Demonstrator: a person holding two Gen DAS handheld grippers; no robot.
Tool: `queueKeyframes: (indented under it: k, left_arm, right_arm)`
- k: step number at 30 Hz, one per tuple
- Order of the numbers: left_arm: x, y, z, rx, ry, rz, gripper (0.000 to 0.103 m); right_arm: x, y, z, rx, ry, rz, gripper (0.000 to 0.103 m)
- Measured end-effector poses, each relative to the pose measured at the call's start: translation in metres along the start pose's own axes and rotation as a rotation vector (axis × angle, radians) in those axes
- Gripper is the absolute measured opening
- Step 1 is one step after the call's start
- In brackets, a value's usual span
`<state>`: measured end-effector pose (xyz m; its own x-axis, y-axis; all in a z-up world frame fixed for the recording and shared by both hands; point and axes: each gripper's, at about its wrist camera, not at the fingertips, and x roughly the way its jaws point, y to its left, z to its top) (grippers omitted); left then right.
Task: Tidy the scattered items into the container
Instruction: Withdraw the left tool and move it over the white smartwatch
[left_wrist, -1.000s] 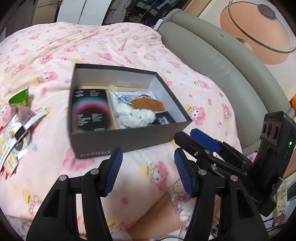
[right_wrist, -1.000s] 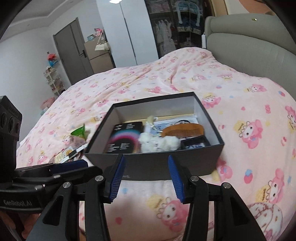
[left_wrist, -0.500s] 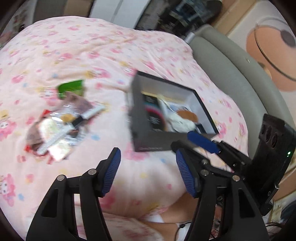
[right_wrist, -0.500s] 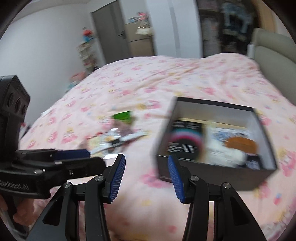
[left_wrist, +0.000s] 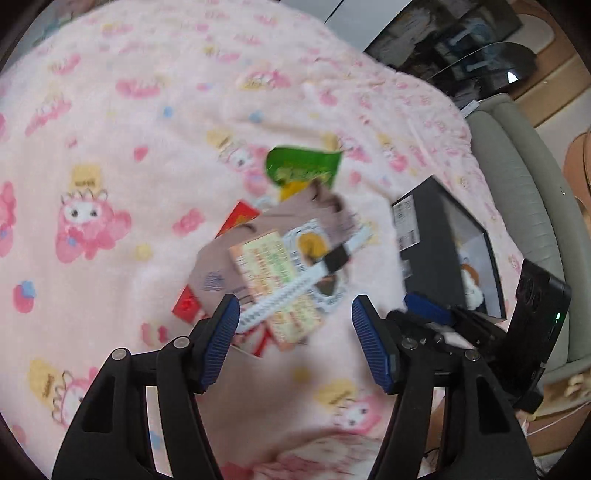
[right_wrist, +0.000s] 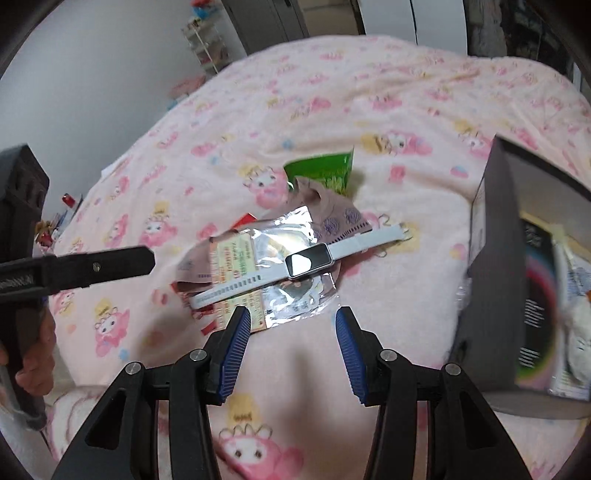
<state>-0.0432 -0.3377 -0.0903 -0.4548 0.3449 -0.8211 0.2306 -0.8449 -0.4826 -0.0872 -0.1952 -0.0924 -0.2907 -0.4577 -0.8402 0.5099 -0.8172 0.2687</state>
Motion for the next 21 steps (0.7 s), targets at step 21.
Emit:
queueKeyframes:
  k: [21]
  left_arm:
    - [0.077,0.006,-0.005,0.188,0.161,0.009,0.029]
  right_arm:
    - [0.076,-0.047,0.046,0.176,0.017,0.031,0.024]
